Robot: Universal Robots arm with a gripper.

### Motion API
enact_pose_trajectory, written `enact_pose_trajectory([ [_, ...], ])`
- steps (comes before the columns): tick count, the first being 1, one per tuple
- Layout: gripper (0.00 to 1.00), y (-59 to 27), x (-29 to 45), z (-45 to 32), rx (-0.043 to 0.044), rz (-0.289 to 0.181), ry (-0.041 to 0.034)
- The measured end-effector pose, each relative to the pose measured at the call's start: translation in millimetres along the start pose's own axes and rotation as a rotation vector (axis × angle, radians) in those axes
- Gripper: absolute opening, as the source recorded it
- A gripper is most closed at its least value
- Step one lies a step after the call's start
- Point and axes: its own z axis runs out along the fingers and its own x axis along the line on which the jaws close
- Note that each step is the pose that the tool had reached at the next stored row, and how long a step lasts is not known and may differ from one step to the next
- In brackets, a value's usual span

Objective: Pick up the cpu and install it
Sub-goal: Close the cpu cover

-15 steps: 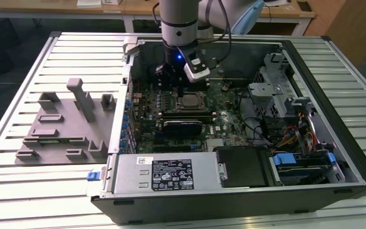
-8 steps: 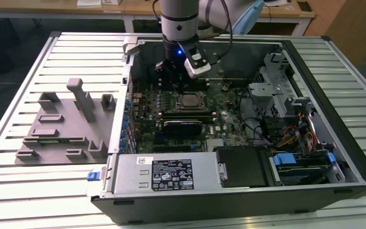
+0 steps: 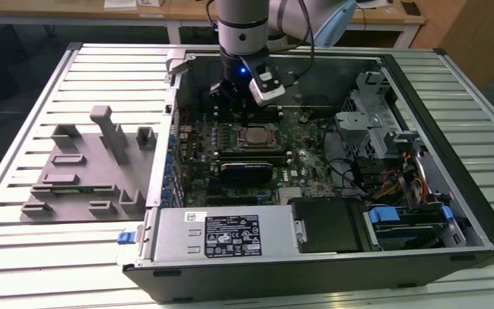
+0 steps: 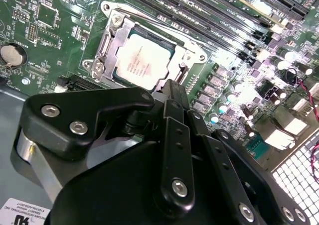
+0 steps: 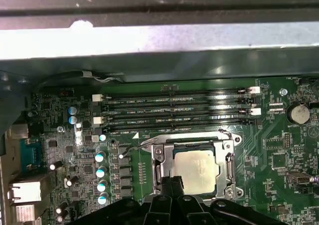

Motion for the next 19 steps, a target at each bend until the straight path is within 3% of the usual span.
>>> enact_pose_trajectory([
  [15, 0.11, 2.5, -29.4, 1.8, -0.0004, 0.0, -0.0003],
  [19, 0.11, 2.7, -31.6, 1.8, -0.0005, 0.0, -0.0003],
])
